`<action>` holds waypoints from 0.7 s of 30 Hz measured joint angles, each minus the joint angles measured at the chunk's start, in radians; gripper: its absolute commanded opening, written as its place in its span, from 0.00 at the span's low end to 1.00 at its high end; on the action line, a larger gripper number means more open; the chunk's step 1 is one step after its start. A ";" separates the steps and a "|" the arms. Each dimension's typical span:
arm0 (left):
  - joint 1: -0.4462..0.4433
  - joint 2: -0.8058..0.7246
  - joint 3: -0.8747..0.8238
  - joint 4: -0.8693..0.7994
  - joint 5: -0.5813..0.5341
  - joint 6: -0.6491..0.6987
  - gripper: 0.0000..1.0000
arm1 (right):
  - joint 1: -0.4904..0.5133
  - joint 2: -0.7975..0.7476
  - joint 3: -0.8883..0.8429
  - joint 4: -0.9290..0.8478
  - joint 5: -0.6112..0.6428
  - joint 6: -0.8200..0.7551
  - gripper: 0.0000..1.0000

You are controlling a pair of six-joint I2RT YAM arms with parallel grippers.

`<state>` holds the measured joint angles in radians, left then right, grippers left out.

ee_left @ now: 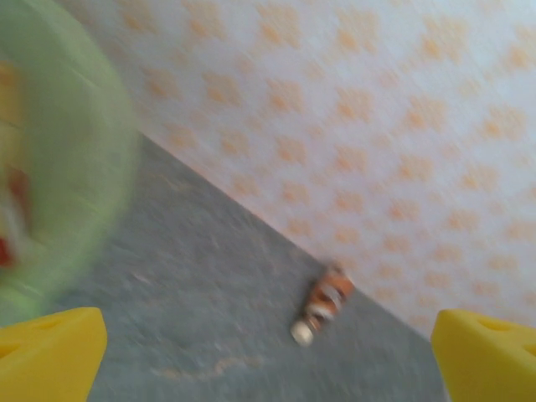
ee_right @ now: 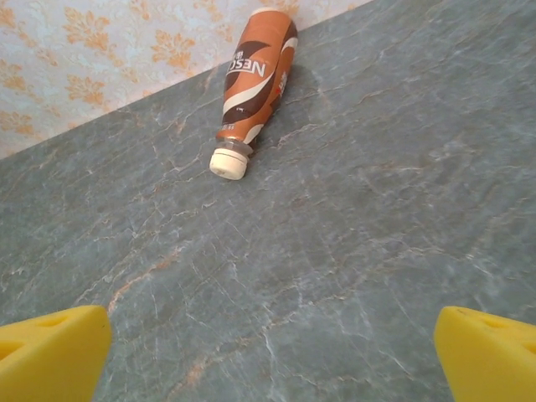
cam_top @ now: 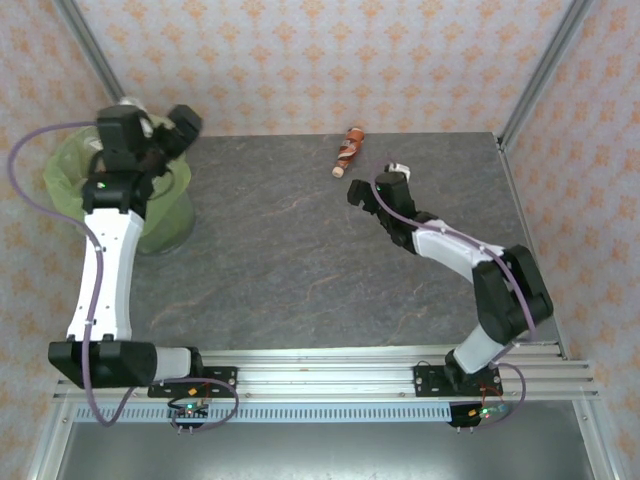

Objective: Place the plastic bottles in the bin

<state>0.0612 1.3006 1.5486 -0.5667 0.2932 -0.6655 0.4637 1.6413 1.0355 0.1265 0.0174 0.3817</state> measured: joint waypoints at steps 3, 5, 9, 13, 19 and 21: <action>-0.114 -0.041 -0.067 0.040 0.000 -0.004 1.00 | 0.000 0.109 0.117 -0.033 -0.001 0.007 0.95; -0.144 -0.058 -0.110 0.069 -0.003 -0.016 1.00 | 0.000 0.196 0.219 -0.075 0.000 0.016 0.91; -0.160 -0.048 -0.151 0.085 -0.006 -0.023 1.00 | 0.000 0.354 0.410 -0.151 0.000 0.050 0.89; -0.160 -0.020 -0.161 0.085 -0.013 -0.022 1.00 | 0.000 0.499 0.599 -0.253 0.022 0.067 0.85; -0.160 -0.014 -0.211 0.085 -0.013 -0.023 1.00 | 0.003 0.683 0.864 -0.378 0.075 0.076 0.80; -0.160 -0.012 -0.224 0.086 -0.016 -0.023 1.00 | 0.005 0.737 0.945 -0.419 0.096 0.078 0.77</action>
<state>-0.0986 1.2884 1.3247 -0.4808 0.2775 -0.6880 0.4686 2.3783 1.9808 -0.2924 0.1131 0.4599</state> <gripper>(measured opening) 0.999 0.792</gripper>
